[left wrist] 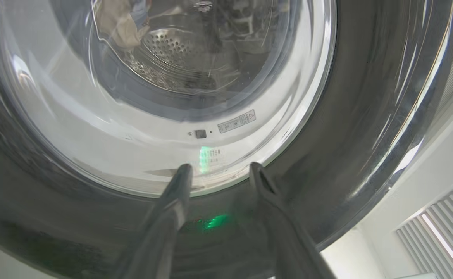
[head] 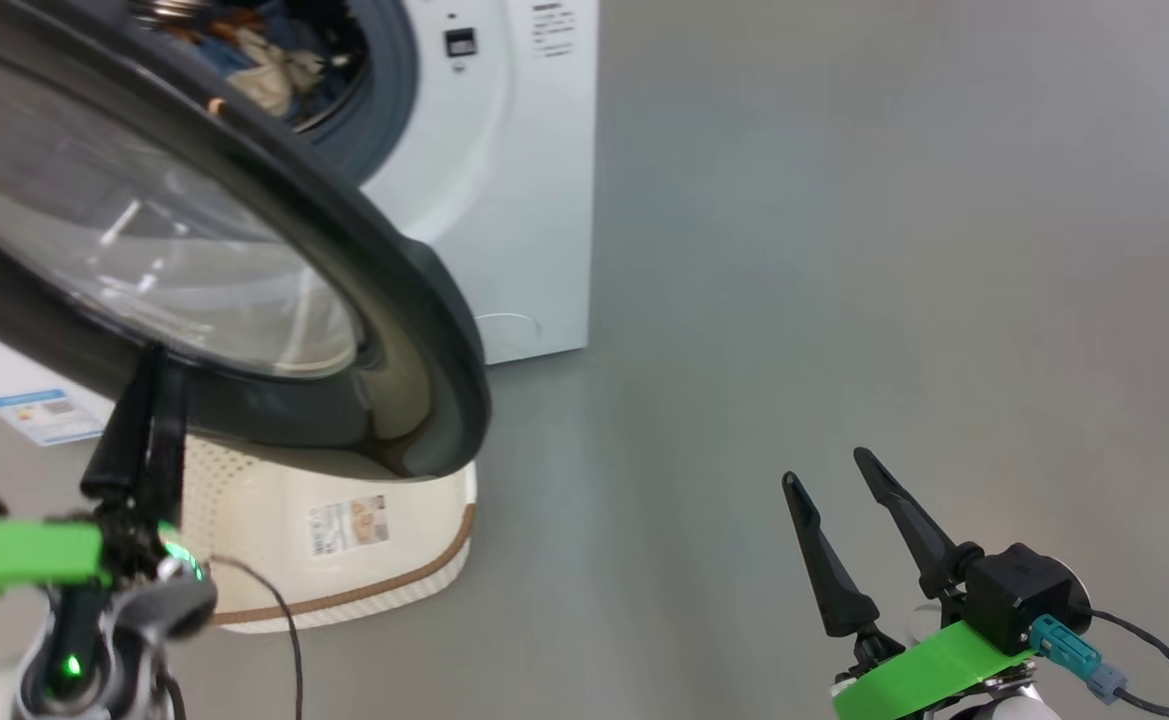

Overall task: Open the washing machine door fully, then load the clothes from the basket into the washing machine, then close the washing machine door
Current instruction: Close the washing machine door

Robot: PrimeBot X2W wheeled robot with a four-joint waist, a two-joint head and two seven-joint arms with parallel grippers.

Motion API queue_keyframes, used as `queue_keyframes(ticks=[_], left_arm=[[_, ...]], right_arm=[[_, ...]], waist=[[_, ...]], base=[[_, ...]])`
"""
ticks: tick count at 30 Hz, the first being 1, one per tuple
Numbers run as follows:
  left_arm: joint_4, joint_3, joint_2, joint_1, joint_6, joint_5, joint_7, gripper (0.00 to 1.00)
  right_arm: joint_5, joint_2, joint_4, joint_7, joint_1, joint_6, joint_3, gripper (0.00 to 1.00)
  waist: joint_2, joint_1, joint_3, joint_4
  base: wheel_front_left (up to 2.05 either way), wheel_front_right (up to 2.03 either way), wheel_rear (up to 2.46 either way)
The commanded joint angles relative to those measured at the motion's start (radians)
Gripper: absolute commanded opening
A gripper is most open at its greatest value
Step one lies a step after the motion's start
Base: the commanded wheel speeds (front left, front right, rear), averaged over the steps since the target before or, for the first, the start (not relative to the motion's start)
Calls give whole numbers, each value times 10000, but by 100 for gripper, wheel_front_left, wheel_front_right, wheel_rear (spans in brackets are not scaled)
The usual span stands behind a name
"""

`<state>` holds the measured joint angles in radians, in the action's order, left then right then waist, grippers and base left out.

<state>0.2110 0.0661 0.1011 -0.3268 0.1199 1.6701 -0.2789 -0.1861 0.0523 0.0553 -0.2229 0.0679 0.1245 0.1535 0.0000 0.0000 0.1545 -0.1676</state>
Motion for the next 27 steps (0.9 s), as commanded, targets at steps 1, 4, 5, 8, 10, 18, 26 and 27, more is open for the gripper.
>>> queue_keyframes(ticks=[1, 4, 5, 8, 10, 18, 26, 27], left_arm=[[-467, 460, 92, 276, 106, -145, 273, 100], [-830, 593, -141, 757, 106, -266, 729, 100], [-939, 574, -188, 902, 106, -406, 894, 100], [-1296, 585, -334, 1330, 107, -722, 1598, 100], [-1483, 434, -373, 1639, 107, -1384, 2200, 100], [-1861, -679, 122, 2678, -604, -6762, 4948, 100], [-2445, -1587, 722, 3306, -2229, -10948, 5345, 100], [-2481, -1700, 812, 3420, -2427, -11357, 5351, 100]], right_arm=[[81, -20, -263, -26, 94, 62, 214, 100], [147, -20, -296, 42, 9, 62, 156, 100], [163, -20, -311, 62, -23, 62, 134, 100], [226, -20, -354, 136, -125, 62, 90, 100], [256, -20, -390, 186, -209, 62, 33, 100], [301, -20, -497, 367, -507, 62, -12, 100], [362, -20, -557, 461, -782, 62, -53, 100], [372, -20, -562, 475, -820, 62, -58, 100]], waist=[[0, 0, -175, 333], [0, 0, -297, 586], [0, 0, -341, 670], [0, 0, -497, 874], [0, 0, -605, 1004], [0, 0, -1035, 1207], [0, 0, -1324, 1209], [0, 0, -1371, 1197]], base=[[0, 0, 0], [0, 0, 0], [0, 0, 0], [0, 0, 0], [0, 0, 0], [0, 0, 0], [0, 0, 0], [0, 0, 0]])
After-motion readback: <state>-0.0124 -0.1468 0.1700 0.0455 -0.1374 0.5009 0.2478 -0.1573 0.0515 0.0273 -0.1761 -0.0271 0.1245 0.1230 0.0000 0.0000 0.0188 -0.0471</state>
